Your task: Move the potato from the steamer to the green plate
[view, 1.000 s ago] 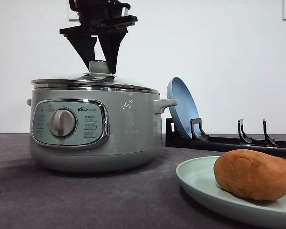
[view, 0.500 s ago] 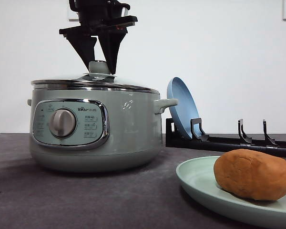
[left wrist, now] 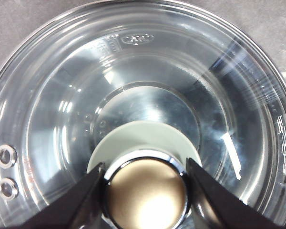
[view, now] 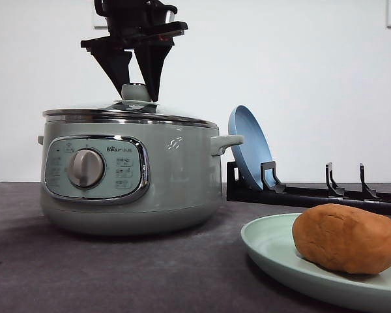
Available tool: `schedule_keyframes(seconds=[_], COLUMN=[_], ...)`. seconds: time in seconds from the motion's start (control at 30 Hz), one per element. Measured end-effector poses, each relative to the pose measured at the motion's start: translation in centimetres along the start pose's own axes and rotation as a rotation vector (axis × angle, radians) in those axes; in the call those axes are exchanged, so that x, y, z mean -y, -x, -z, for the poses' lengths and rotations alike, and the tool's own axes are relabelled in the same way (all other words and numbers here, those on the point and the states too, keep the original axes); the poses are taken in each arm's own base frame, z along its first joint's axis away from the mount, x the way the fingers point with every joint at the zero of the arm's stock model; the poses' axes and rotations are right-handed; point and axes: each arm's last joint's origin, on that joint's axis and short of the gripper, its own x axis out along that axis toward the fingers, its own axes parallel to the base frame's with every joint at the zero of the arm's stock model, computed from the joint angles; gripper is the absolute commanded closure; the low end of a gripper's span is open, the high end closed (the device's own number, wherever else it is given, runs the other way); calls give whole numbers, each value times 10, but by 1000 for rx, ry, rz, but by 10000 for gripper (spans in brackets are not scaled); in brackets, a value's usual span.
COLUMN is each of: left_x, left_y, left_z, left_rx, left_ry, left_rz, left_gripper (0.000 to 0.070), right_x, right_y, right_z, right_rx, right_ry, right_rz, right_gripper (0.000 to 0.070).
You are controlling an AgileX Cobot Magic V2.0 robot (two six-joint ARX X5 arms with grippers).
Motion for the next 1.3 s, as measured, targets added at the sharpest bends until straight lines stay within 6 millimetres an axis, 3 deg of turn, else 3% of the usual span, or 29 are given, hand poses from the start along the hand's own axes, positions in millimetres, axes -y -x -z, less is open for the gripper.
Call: schedule_keyframes(seconds=[0.6, 0.67, 0.87, 0.97, 1.2, 1.3], left_x=[-5, -5, -5, -5, -5, -6], left_y=[-2, -2, -2, -2, 0, 15], left_z=[1, 1, 1, 1, 1, 5], left_rx=[-13, -14, -19, -15, -13, 15], left_ry=[4, 4, 12, 16, 19, 19], left_rz=[20, 20, 16, 15, 15, 16], left_gripper=[662, 598, 189, 21, 0, 0], right_x=[0, 0, 0, 0, 0, 0], right_y=[0, 0, 0, 0, 0, 0], right_z=[0, 0, 0, 0, 0, 0], right_rx=[-2, -2, -2, -2, -2, -2], right_ry=[0, 0, 0, 0, -1, 0], right_rz=[1, 1, 0, 0, 1, 1], right_gripper=[70, 70, 70, 70, 70, 70])
